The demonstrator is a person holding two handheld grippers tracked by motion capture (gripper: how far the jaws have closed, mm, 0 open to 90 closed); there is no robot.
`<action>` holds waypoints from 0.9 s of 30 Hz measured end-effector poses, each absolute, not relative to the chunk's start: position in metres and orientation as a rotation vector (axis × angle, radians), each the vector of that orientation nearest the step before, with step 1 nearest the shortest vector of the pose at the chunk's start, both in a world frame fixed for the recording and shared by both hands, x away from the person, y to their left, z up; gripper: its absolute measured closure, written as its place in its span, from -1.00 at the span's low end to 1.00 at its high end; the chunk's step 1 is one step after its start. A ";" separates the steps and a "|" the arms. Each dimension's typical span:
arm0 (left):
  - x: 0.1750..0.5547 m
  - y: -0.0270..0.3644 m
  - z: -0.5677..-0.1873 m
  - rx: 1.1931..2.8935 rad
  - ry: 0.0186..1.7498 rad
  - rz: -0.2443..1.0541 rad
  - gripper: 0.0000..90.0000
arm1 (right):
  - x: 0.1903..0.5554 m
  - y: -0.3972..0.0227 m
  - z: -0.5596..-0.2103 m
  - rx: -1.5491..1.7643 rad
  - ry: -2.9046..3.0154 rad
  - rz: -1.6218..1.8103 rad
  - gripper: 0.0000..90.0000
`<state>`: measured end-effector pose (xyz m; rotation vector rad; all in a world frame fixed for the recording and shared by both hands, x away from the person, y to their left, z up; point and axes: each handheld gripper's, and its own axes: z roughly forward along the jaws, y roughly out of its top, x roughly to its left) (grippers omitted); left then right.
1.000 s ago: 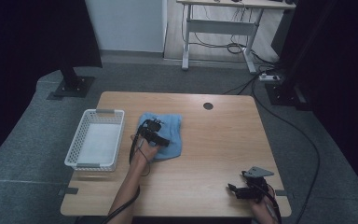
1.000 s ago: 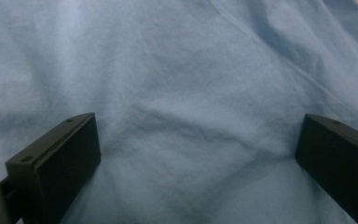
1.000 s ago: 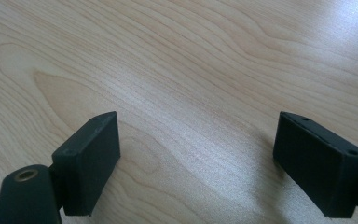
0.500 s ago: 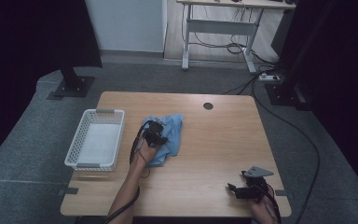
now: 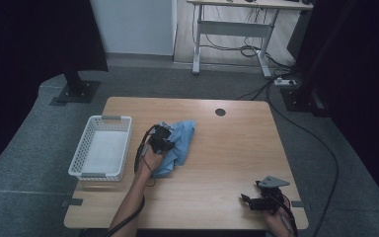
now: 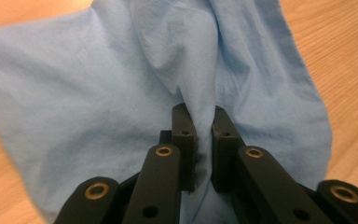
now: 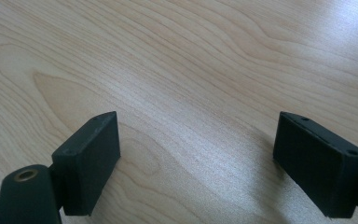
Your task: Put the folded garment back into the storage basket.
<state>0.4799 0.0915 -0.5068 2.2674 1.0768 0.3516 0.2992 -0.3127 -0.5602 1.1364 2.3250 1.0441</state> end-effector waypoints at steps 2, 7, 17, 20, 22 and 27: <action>0.477 0.094 -0.501 2.261 1.065 0.363 0.85 | 0.299 -0.313 -0.560 1.137 2.325 1.045 -0.68; 0.472 0.098 -0.486 2.257 1.035 0.374 0.85 | 0.299 -0.313 -0.560 1.136 2.325 1.043 -0.68; 0.464 0.102 -0.457 2.259 1.001 0.403 0.85 | 0.299 -0.313 -0.560 1.134 2.326 1.042 -0.68; 0.462 0.106 -0.449 2.260 1.000 0.413 0.85 | 0.299 -0.313 -0.560 1.134 2.326 1.042 -0.68; 0.460 0.109 -0.443 2.260 0.999 0.423 0.85 | 0.299 -0.313 -0.560 1.134 2.326 1.042 -0.68; 0.456 0.117 -0.431 2.261 1.002 0.444 0.85 | 0.298 -0.313 -0.560 1.135 2.326 1.042 -0.68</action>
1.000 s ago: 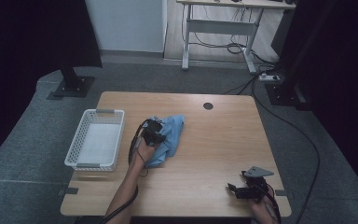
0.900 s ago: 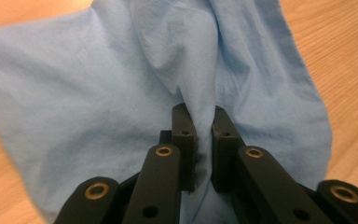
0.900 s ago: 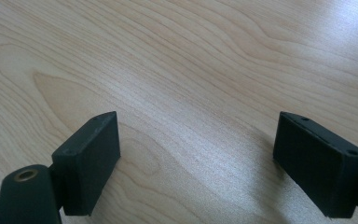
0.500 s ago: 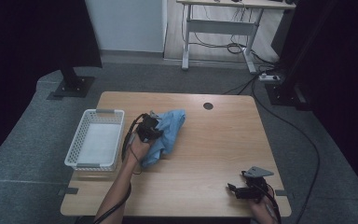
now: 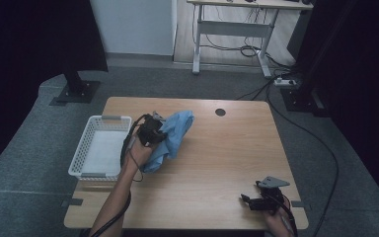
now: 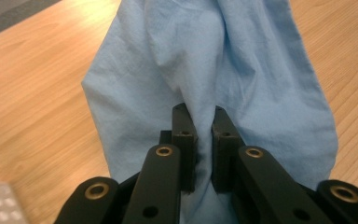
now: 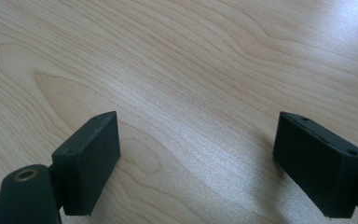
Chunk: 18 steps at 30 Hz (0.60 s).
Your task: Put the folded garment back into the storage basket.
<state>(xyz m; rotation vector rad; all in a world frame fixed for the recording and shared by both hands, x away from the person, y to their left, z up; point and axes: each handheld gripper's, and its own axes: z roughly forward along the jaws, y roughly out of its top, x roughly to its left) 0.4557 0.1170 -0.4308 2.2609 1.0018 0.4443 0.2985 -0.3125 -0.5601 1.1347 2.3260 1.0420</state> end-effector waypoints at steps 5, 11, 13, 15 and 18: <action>0.453 0.126 -0.420 2.258 1.002 0.467 0.85 | 0.298 -0.312 -0.560 1.136 2.325 1.042 -0.68; 0.448 0.138 -0.408 2.248 1.009 0.488 0.85 | 0.298 -0.312 -0.560 1.137 2.324 1.041 -0.68; 0.445 0.142 -0.405 2.242 1.014 0.498 0.85 | 0.297 -0.312 -0.560 1.137 2.324 1.041 -0.68; 0.444 0.146 -0.401 2.238 1.020 0.508 0.85 | 0.297 -0.312 -0.560 1.137 2.324 1.041 -0.68; 0.442 0.152 -0.396 2.234 1.029 0.527 0.85 | 0.297 -0.312 -0.560 1.138 2.323 1.042 -0.68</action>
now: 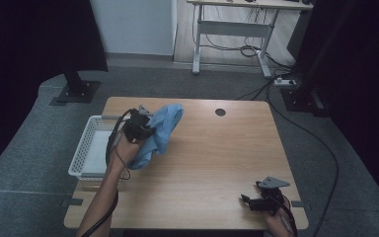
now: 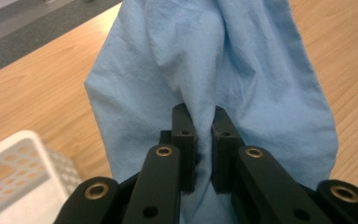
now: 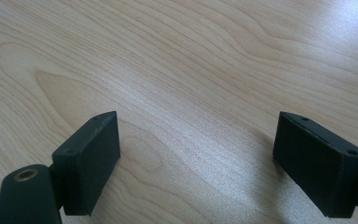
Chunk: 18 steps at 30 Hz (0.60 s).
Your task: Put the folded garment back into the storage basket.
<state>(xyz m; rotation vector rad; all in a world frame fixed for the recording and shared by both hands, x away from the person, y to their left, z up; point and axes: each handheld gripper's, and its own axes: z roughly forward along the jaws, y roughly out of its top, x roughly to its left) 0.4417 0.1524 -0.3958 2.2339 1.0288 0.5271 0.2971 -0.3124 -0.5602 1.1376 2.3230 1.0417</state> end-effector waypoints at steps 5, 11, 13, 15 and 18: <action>0.438 0.164 -0.386 2.223 1.042 0.559 0.85 | 0.297 -0.312 -0.560 1.138 2.323 1.041 -0.68; 0.435 0.181 -0.379 2.218 1.055 0.597 0.85 | 0.297 -0.312 -0.560 1.138 2.322 1.041 -0.68; 0.434 0.187 -0.378 2.221 1.067 0.615 0.85 | 0.297 -0.312 -0.560 1.138 2.322 1.041 -0.68; 0.434 0.195 -0.378 2.221 1.081 0.629 0.85 | 0.297 -0.312 -0.560 1.138 2.323 1.041 -0.68; 0.434 0.206 -0.378 2.225 1.098 0.651 0.85 | 0.297 -0.312 -0.560 1.138 2.323 1.041 -0.68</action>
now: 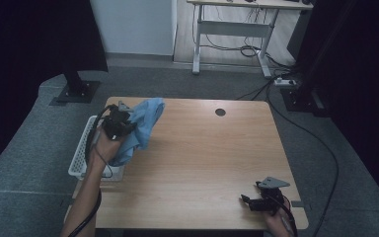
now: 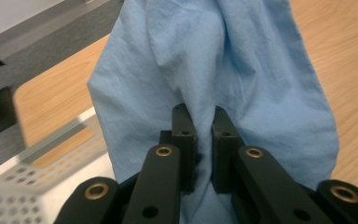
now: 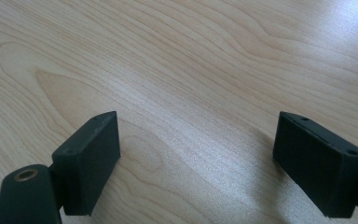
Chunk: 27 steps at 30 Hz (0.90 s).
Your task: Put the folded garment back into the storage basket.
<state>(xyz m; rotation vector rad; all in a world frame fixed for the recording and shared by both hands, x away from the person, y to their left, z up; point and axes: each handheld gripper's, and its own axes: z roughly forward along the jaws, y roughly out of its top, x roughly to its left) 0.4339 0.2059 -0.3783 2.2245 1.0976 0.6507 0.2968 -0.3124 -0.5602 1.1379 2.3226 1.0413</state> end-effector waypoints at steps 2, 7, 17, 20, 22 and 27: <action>0.434 0.214 -0.379 2.225 1.103 0.660 0.85 | 0.297 -0.312 -0.560 1.138 2.323 1.041 -0.68; 0.433 0.232 -0.382 2.218 1.132 0.678 0.85 | 0.297 -0.312 -0.560 1.138 2.322 1.041 -0.68; 0.435 0.265 -0.394 2.205 1.212 0.706 0.85 | 0.297 -0.312 -0.560 1.139 2.322 1.041 -0.68; 0.435 0.274 -0.398 2.219 1.242 0.719 0.85 | 0.297 -0.312 -0.560 1.139 2.322 1.041 -0.68; 0.435 0.280 -0.402 2.222 1.263 0.723 0.85 | 0.297 -0.312 -0.560 1.139 2.322 1.041 -0.68; 0.436 0.293 -0.412 2.226 1.309 0.715 0.85 | 0.297 -0.312 -0.560 1.139 2.322 1.041 -0.68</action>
